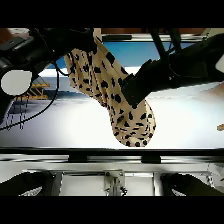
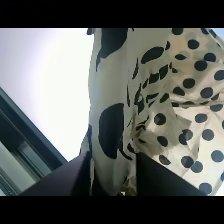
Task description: Fold the shirts.
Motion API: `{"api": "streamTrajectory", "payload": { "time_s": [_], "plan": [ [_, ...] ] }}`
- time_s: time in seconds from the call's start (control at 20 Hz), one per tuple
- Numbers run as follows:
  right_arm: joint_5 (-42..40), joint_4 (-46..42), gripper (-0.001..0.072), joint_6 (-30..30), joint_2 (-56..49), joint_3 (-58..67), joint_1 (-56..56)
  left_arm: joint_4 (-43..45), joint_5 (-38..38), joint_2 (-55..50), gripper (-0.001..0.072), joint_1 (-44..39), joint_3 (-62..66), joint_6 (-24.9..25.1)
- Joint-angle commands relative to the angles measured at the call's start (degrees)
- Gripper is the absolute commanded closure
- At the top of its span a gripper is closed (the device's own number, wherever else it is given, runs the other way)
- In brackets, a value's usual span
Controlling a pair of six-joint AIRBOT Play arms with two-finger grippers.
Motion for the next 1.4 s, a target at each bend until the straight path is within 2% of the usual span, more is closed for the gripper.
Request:
{"api": "streamTrajectory", "payload": {
  "time_s": [0.0, 0.05, 0.1, 0.2, 0.25, 0.3, 0.35, 0.4, 0.5, 0.55, 1.05, 1.35],
  "plan": [
    [-0.1, -0.1, 0.0532, 0.0, -1.5, 0.0, 0.0, 0.0, 0.0, 0.2, 0.0662, 0.2, 0.0, -0.1],
    [-0.6, -0.2, 0.0628, 0.0, -1.5, 0.0, 0.0, 0.0, 0.0, 0.2, 0.0662, 0.4, 0.0, -0.1],
    [-1.7, 0.0, 0.0656, -0.4, -1.5, 0.1, 0.0, 0.0, 0.0, 0.2, 0.0662, 0.6, 0.0, -0.1],
    [-4.5, 0.6, 0.0658, -2.2, -1.3, 0.1, 0.1, -0.1, -0.1, 0.1, 0.066, 1.3, 0.0, -1.2],
    [-6.4, 0.5, 0.0659, -2.3, -1.1, 0.1, 0.1, 0.0, -0.4, 0.1, 0.0629, 1.5, 0.0, -1.4],
    [-8.3, 0.3, 0.0659, -2.1, -0.7, 0.1, 0.0, 0.0, -0.7, 0.2, 0.0472, 1.6, 0.0, -1.4],
    [-10.2, -0.1, 0.0661, -1.5, -0.4, 0.1, 0.0, 0.0, -0.7, 0.2, 0.0203, 1.6, 0.0, -1.4],
    [-11.6, -0.2, 0.0661, -1.0, -0.1, 0.1, 0.0, -0.1, -0.7, 0.2, 0.0079, 1.5, 0.0, -1.4],
    [-13.1, -0.8, 0.0662, -0.4, 0.3, 0.1, 0.0, 0.0, -0.6, 0.3, 0.0063, 1.5, 0.0, -1.4],
    [-13.0, -1.7, 0.0662, 0.3, 0.3, 0.1, 0.0, 0.0, -0.5, 0.5, 0.0021, 1.5, 0.0, -1.4],
    [-14.4, -9.6, 0.0662, 3.6, 0.3, 0.1, 0.0, 0.0, -0.4, 6.0, 0.0035, 1.6, 0.0, -0.9],
    [-16.1, -32.7, 0.0662, 11.7, 2.9, 0.1, -3.5, 0.0, -0.6, 9.8, 0.0035, 1.0, 0.0, -1.0]
  ]
}}
